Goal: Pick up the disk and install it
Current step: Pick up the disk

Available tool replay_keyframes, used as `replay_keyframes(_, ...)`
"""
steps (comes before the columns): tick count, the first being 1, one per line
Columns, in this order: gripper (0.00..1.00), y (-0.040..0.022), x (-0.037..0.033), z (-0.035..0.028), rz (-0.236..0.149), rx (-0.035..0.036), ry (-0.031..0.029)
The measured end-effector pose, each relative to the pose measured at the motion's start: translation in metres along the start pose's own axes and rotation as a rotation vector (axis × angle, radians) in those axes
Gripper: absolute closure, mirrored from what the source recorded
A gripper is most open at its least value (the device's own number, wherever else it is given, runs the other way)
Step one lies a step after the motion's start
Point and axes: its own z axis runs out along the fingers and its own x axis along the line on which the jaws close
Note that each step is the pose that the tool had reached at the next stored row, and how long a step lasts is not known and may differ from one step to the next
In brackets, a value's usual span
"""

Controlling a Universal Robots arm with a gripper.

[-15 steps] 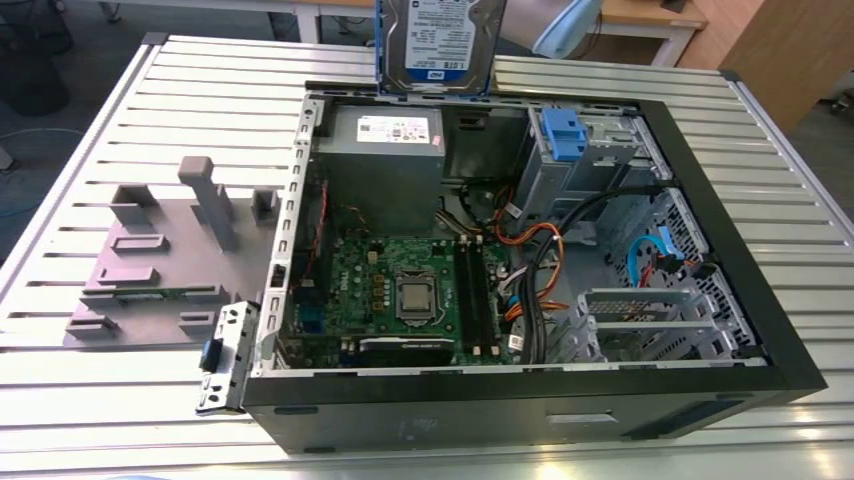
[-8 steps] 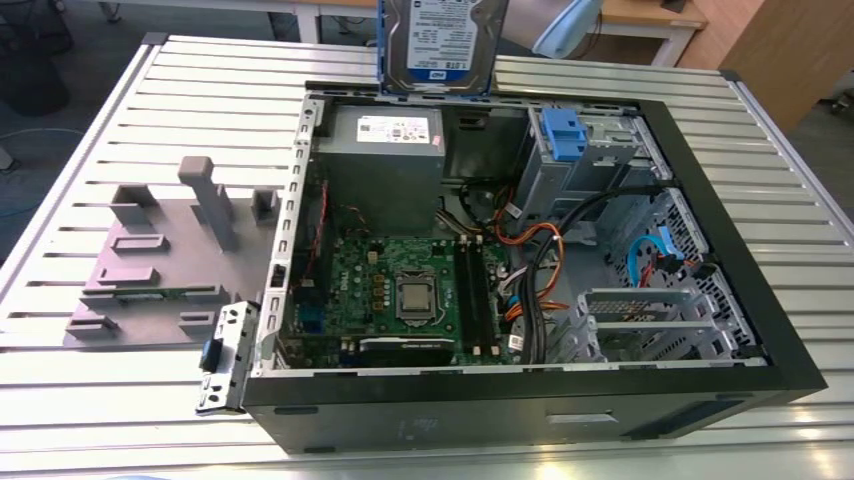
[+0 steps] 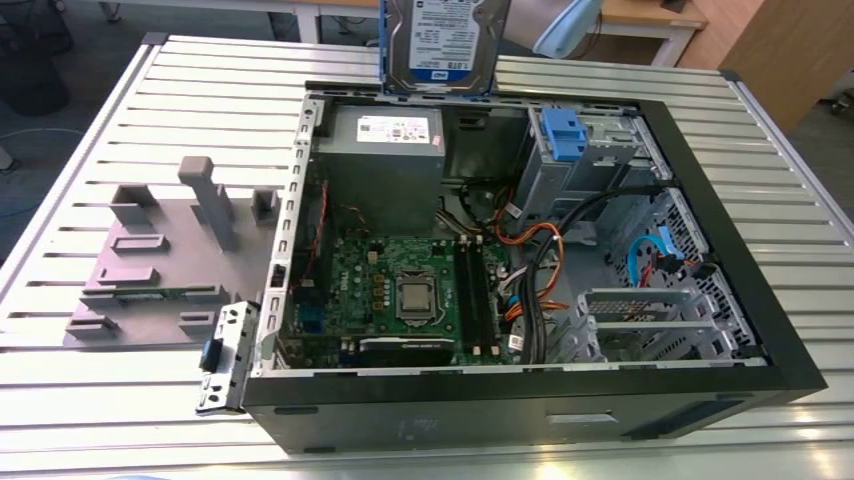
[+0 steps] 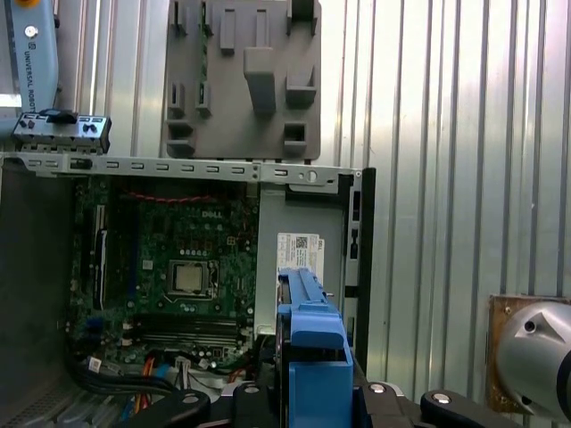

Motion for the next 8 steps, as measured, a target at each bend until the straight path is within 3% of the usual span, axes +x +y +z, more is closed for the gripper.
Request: replay_keyframes(8, 0.64, -0.0019, 0.0001, 0.0, 0.0, 0.0, 0.0)
